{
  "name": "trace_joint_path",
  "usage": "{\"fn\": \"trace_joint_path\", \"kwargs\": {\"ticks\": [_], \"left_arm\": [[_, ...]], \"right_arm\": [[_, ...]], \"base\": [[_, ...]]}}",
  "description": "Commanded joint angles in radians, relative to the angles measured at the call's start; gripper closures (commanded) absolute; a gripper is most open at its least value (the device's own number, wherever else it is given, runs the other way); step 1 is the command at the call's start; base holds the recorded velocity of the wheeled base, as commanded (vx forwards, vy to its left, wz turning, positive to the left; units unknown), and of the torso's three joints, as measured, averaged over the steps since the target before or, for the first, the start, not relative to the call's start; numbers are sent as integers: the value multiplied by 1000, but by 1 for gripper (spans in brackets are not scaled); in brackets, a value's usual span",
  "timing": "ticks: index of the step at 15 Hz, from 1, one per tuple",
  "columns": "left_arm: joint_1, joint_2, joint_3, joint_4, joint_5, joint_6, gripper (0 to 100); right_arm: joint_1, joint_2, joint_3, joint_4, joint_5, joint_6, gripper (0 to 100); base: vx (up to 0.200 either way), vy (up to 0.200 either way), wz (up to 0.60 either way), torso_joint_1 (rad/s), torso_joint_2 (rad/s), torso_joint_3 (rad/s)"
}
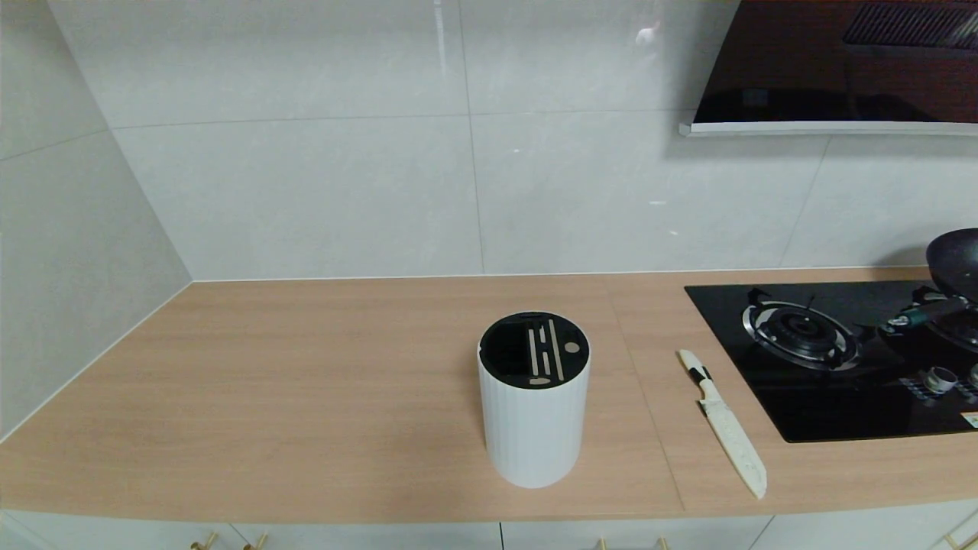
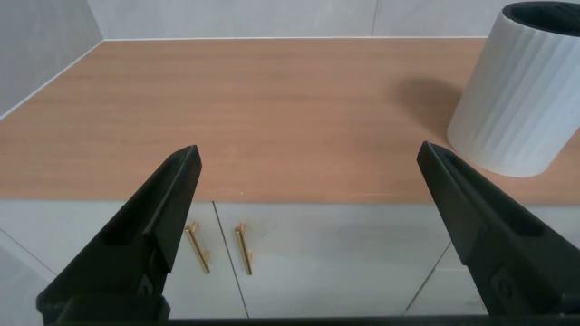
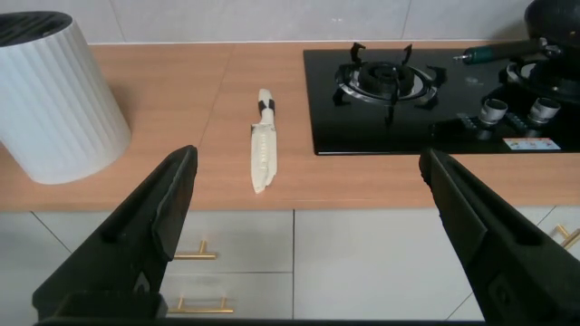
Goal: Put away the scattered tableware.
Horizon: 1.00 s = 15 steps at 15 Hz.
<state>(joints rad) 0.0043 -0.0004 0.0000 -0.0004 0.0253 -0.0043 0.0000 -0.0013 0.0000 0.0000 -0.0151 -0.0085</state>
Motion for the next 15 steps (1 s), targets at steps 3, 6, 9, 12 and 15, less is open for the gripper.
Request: {"fn": "trace_joint_path", "kwargs": {"ticks": [3, 6, 9, 12, 15], "left_arm": [[0, 0, 0, -1, 1, 0, 0], [0, 0, 0, 0, 1, 0, 0], [0, 0, 0, 0, 1, 0, 0], [0, 0, 0, 0, 1, 0, 0], [0, 0, 0, 0, 1, 0, 0]], "right_arm": [[0, 1, -2, 0, 3, -16, 0], [11, 47, -103, -8, 52, -14, 0], [46, 302, -225, -9, 98, -10, 0], [46, 586, -337, -11, 145, -24, 0], [106, 845, -420, -37, 144, -31, 0]], "base": [[0, 0, 0, 0, 0, 0], [0, 0, 0, 0, 0, 0], [0, 0, 0, 0, 0, 0], [0, 0, 0, 0, 0, 0], [0, 0, 0, 0, 0, 0]]}}
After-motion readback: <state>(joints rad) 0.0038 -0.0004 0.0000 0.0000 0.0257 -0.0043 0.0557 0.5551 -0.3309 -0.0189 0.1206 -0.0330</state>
